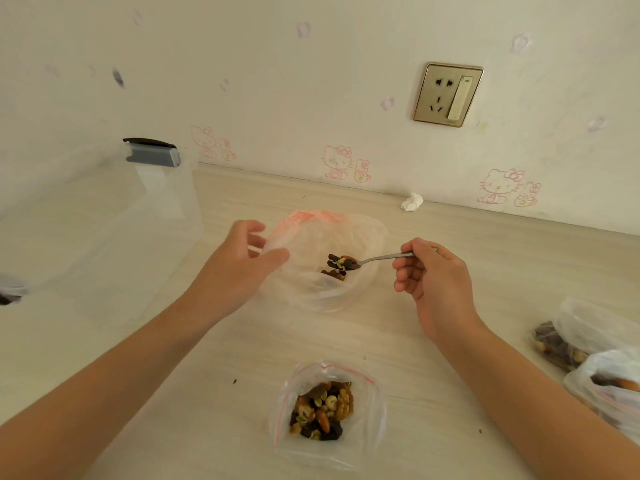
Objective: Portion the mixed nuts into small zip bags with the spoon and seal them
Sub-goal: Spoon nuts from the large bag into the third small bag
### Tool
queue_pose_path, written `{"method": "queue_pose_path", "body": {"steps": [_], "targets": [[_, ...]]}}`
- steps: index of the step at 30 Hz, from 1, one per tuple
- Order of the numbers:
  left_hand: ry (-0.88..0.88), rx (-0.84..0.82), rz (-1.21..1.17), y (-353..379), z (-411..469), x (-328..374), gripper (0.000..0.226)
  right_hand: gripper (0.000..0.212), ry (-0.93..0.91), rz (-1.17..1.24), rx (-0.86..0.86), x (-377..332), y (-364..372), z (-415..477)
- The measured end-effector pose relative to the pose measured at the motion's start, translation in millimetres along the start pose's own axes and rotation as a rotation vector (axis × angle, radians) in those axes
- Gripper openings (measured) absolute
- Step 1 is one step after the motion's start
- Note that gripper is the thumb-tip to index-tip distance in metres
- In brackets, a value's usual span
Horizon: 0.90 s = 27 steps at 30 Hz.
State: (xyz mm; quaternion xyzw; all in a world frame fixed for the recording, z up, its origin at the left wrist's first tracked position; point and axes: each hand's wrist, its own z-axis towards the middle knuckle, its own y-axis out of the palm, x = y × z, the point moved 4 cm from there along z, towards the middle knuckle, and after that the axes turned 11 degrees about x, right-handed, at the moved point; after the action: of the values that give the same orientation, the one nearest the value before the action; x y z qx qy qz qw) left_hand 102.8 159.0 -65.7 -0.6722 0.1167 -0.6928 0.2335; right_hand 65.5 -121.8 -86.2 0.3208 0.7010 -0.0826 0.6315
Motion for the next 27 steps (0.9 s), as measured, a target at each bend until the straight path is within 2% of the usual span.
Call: {"method": "queue_pose_path", "body": {"steps": [2,4,6,8,10,12,15,18,22,24,27], "targets": [[0.187,0.157,0.030,-19,-19,9,0.044,0.026,-0.006,0.008,-0.012,-2,1,-3],[0.350,0.158,0.079,-33,-46,19,0.030,0.026,-0.009,0.017,-0.027,-4,3,-5],[0.376,-0.076,0.088,-35,-72,22,0.041,0.026,-0.012,0.026,-0.044,-5,4,-8],[0.287,-0.394,0.160,-28,-94,21,0.057,0.027,-0.020,0.032,-0.068,-6,5,-11],[0.291,-0.558,0.327,-20,-105,17,0.054,0.028,-0.023,0.038,-0.087,-7,6,-14],[0.308,-0.554,0.357,-13,-106,17,0.039,0.029,-0.025,0.045,-0.098,-8,6,-16],[0.256,-0.486,0.274,-5,-96,14,0.021,0.033,-0.024,0.069,-0.125,-10,8,-20],[0.178,-0.433,0.207,-2,-81,9,0.021,0.037,-0.022,0.096,-0.180,-12,11,-27],[0.074,-0.416,0.127,0,-67,4,0.026,0.030,-0.051,0.102,-0.294,-17,15,-41],[0.029,-0.418,0.110,1,-64,1,0.027,0.029,-0.136,0.066,-0.390,-21,16,-50],[0.013,-0.430,0.117,1,-61,0,0.028,0.029,-0.458,-0.064,-0.568,-29,18,-71]]}}
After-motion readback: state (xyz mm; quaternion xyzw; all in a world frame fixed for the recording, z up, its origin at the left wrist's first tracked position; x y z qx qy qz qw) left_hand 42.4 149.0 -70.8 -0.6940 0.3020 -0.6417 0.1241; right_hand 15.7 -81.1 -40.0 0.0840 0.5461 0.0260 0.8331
